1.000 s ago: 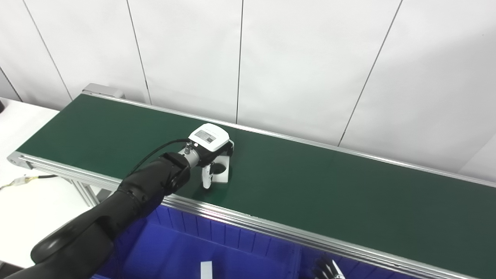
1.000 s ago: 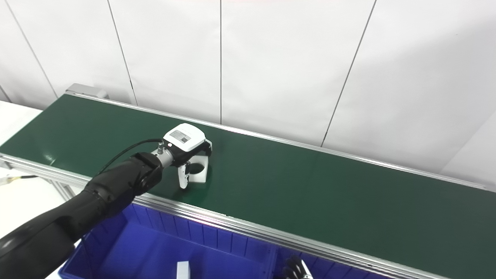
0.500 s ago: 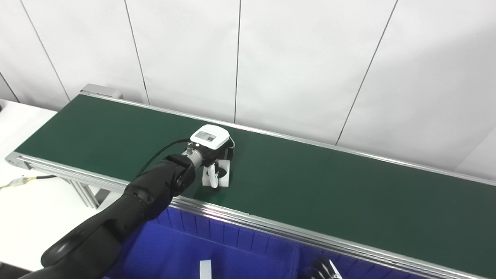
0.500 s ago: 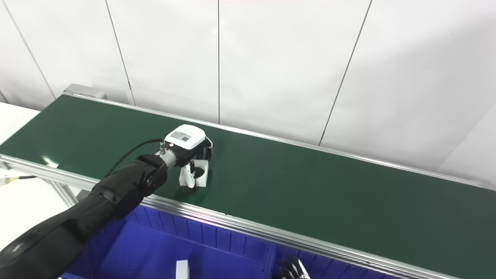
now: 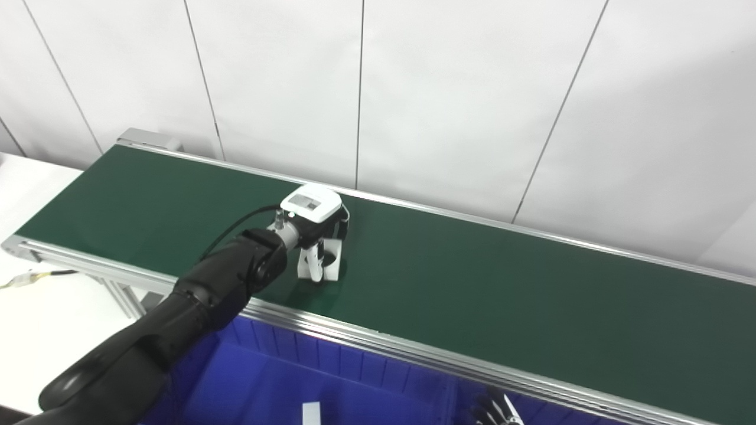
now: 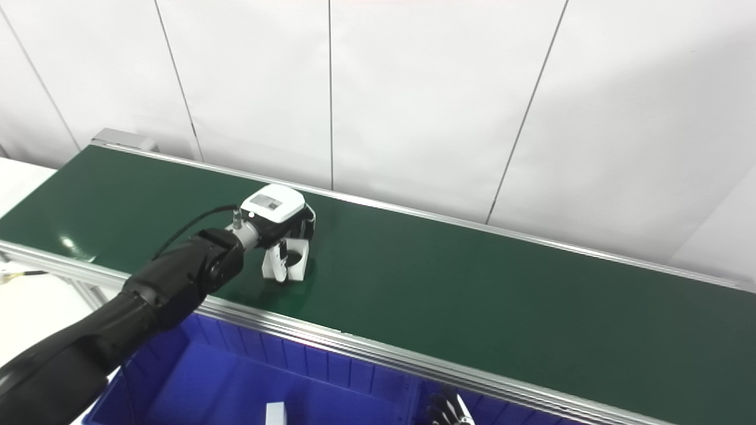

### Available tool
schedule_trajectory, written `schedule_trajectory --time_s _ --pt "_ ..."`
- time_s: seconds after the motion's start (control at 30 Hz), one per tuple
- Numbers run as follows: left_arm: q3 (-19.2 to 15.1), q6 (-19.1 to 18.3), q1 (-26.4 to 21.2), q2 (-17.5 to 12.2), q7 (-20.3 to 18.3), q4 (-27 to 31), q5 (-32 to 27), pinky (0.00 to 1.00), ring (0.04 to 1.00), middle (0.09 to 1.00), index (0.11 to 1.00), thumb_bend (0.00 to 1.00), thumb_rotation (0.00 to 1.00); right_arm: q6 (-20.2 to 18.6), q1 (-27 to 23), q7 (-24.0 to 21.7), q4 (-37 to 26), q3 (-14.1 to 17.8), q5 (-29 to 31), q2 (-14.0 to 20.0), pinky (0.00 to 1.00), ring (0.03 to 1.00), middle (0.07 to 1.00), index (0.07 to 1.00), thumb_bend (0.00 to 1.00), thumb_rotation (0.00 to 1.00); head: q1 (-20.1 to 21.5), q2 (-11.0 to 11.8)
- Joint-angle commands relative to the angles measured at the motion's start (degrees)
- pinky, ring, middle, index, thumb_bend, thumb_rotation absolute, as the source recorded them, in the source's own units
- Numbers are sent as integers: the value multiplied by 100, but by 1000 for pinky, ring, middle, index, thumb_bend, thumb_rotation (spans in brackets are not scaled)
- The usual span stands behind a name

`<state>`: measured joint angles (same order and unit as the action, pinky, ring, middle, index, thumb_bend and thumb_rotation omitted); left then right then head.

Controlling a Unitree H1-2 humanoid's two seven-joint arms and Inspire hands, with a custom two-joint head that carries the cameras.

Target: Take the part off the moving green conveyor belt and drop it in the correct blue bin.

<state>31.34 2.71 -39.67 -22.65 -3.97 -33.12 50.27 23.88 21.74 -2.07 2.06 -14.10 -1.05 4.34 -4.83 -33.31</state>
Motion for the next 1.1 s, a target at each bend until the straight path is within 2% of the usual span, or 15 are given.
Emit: schedule_trajectory --time_s 0.0,0.13,0.27,0.33,0.4,0.47,0.57,0.7,0.8,0.87,0.93,1.07 --pt "-199 27 -164 -206 -197 844 -155 369 445 478 485 524 0 303 -56 -101 -72 19 38 -41 864 864 896 944 922 1000 -20 -15" --pt "-491 76 118 -508 -673 2099 -332 303 371 413 500 520 0 302 -125 -115 -30 49 38 -34 866 868 898 950 913 1000 -102 -47" --pt "-803 15 404 -783 -1172 3171 -507 320 399 449 500 523 0 302 -210 -146 52 93 35 -35 871 869 903 953 891 1000 -174 -57" --pt "-916 9 497 -854 -1320 3468 -486 283 359 416 502 520 0 303 -265 -153 100 117 18 -37 869 869 903 955 881 1000 -251 -85" --pt "-1087 -128 649 -964 -1599 3916 -523 322 407 472 485 521 0 302 -307 -187 126 137 52 -42 874 877 909 960 871 1000 -335 -121" --pt "-1341 -222 831 -1079 -1790 4310 -643 346 431 497 477 522 0 302 -376 -240 154 160 118 -39 884 884 912 964 865 1000 -474 -261" --pt "-1745 -280 1128 -1201 -1906 4747 -807 311 383 440 495 522 0 300 -439 -273 156 199 130 -25 899 897 917 975 852 1000 -540 -293" --pt "-2161 -420 1589 -1291 -2057 5249 -896 320 397 454 494 524 0 302 -530 -331 229 265 177 3 882 889 919 980 836 1000 -624 -287" --pt "-2335 -493 1911 -1336 -2184 5566 -903 207 284 400 493 519 0 302 -582 -401 283 320 232 17 879 884 918 977 842 1000 -749 -360" --pt "-2431 -526 2131 -1404 -2309 5794 -943 233 308 402 492 520 0 296 -599 -452 290 354 274 22 883 892 924 974 834 1000 -813 -430" --pt "-2541 -563 2321 -1438 -2410 5981 -984 327 394 459 491 523 0 292 -631 -474 294 388 291 21 884 898 927 973 842 1000 -893 -528" --pt "-2758 -742 2670 -1463 -2670 6274 -1039 349 419 487 481 523 0 298 -724 -520 326 450 352 24 881 891 919 966 840 1000 -984 -664"
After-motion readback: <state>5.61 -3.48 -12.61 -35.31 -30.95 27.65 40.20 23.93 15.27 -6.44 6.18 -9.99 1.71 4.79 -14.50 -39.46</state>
